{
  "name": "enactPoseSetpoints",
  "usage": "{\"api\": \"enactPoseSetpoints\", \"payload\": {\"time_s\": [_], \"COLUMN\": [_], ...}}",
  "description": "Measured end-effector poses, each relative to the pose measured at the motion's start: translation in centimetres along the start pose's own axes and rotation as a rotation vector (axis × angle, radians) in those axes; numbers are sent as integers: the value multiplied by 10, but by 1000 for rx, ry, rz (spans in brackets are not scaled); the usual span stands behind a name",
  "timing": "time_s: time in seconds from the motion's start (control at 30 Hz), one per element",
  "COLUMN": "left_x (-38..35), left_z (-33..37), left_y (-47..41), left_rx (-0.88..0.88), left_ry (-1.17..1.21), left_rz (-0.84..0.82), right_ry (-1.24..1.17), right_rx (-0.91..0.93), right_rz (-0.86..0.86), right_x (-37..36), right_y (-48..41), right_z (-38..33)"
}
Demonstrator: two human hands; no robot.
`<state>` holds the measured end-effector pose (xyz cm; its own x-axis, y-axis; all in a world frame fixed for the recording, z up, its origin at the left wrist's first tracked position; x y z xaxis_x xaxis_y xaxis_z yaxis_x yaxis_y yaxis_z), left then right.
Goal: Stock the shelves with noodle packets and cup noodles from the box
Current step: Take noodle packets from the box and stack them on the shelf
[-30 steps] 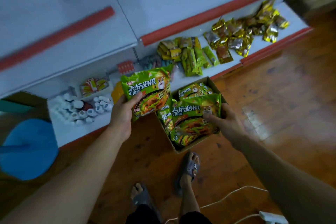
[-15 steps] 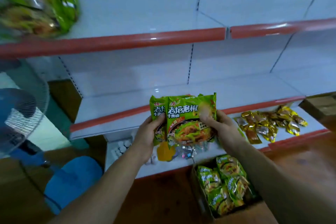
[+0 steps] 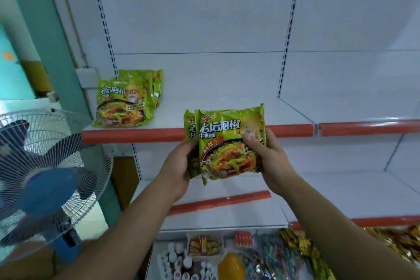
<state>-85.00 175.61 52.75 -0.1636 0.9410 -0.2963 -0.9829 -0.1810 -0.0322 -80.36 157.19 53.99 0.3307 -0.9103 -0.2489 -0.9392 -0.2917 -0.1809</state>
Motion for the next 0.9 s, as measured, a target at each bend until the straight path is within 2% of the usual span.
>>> {"api": "enactPoseSetpoints", "payload": {"time_s": [0.13, 0.3, 0.43, 0.57, 0.9], "left_x": [-1, -14, -11, 9, 60], "left_z": [30, 66, 82, 89, 102], "left_y": [-39, -82, -108, -140, -206], "left_rx": [-56, -134, -222, -248, -294], "left_ry": [-29, -12, -175, -327, -364], "left_rz": [79, 69, 93, 170, 257], "right_ry": [-25, -27, -13, -6, 105], "right_rx": [34, 59, 45, 47, 29], "right_rz": [-36, -35, -56, -65, -8], "right_x": [-8, -10, -21, -37, -76], "right_y": [-50, -119, -162, -193, -263], "right_z": [-19, -35, -36, -32, -14]}}
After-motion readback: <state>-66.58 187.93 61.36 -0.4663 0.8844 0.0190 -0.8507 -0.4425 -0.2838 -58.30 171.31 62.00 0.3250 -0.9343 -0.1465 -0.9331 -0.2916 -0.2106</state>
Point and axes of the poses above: each hand's wrist, its own y-axis away from the middle knuckle, its own x-axis out of the back of the hand, z = x × y, the point moved 5 cm from there along -y, towards the middle knuckle, and after that the axes turned 2 degrees about y, right-handed, at the moved point
